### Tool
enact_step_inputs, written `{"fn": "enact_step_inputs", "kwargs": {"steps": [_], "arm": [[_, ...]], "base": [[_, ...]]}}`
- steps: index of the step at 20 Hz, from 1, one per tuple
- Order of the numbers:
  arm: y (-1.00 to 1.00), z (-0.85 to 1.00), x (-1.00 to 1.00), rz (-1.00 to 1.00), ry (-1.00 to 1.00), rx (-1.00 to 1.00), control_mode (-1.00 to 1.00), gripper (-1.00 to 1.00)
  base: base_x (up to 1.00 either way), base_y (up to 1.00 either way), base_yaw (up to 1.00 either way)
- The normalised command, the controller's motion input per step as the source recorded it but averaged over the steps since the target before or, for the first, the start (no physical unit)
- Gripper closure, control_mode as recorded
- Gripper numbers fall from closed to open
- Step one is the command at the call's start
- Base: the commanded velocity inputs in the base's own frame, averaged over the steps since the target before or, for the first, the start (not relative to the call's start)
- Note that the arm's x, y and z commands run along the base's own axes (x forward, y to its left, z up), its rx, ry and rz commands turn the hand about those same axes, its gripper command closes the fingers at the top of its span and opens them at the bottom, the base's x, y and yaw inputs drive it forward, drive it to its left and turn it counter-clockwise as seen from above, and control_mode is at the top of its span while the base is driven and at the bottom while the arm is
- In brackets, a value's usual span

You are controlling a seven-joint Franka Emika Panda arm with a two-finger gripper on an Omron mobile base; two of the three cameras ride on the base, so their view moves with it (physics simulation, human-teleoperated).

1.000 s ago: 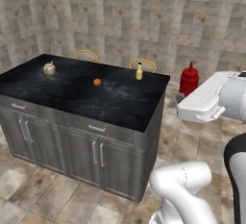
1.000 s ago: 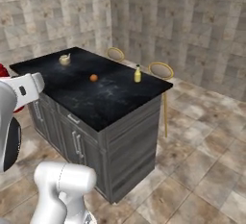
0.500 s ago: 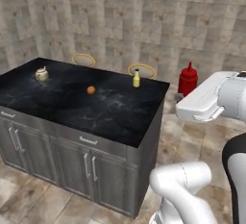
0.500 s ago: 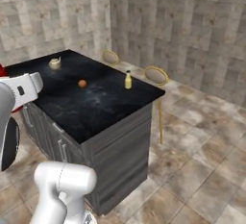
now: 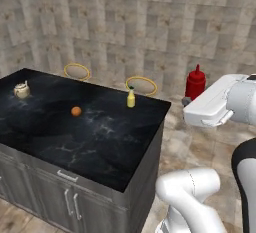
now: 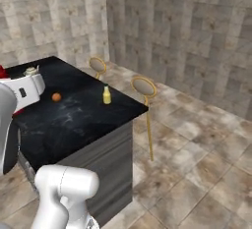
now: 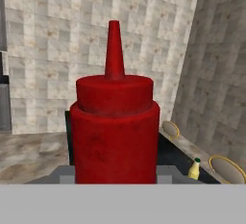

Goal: Move the ketchup and mustard from the cabinet to the dining counter.

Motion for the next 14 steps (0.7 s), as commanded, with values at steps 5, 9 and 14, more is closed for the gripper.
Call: {"fn": "enact_step_inputs", "kwargs": {"steps": [5,9,14], "arm": [[0.00,0.00,0.00,0.00,0.00,0.00,1.00,1.00],[0.00,0.00,0.00,0.00,0.00,0.00,1.00,1.00],[0.00,0.00,0.00,0.00,0.00,0.00,1.00,1.00]], "base": [[0.47,-0.52,0.16],[0.32,-0.46,0.22],[0.20,-0.59,0.21]]}}
